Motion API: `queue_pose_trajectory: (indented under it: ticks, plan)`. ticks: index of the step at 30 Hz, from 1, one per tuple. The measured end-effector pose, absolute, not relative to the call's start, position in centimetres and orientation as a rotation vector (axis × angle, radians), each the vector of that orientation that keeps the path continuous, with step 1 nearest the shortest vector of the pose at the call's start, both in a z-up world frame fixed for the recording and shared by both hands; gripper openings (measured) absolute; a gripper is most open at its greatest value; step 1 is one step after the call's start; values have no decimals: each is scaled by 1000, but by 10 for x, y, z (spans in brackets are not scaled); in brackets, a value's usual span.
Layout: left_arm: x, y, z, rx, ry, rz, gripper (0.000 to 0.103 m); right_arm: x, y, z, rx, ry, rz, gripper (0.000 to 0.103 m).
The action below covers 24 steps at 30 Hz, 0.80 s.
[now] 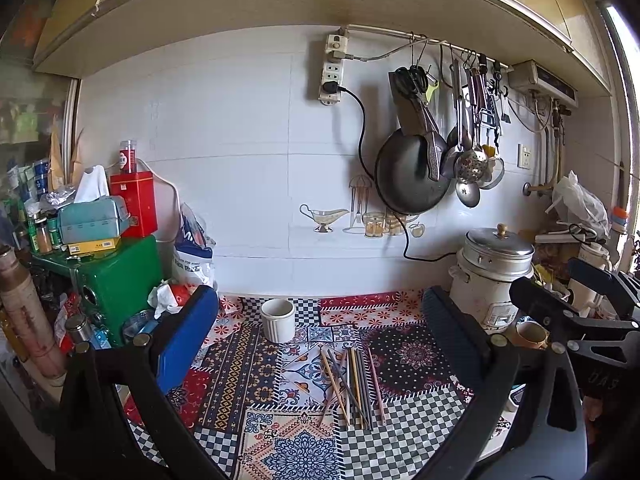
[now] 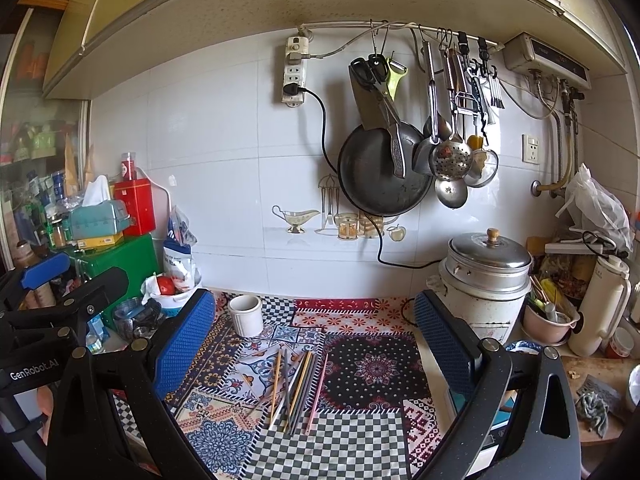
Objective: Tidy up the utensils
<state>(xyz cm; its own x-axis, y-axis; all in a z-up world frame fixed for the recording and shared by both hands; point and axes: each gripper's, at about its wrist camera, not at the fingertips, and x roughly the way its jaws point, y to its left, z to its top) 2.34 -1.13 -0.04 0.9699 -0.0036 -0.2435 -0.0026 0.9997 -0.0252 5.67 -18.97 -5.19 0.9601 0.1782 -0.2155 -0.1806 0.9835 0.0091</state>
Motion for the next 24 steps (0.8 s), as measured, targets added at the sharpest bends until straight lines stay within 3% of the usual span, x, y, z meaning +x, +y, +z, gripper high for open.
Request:
queue_pose_trajectory:
  ticks: [15,24]
  plan:
    - [62,-10,-12,-43,284,-18,103,85,-190,-56,-30,252,164,99]
    - [128,4,-47,-58,407,17,103,139,-188,-85,-59,364,108,99]
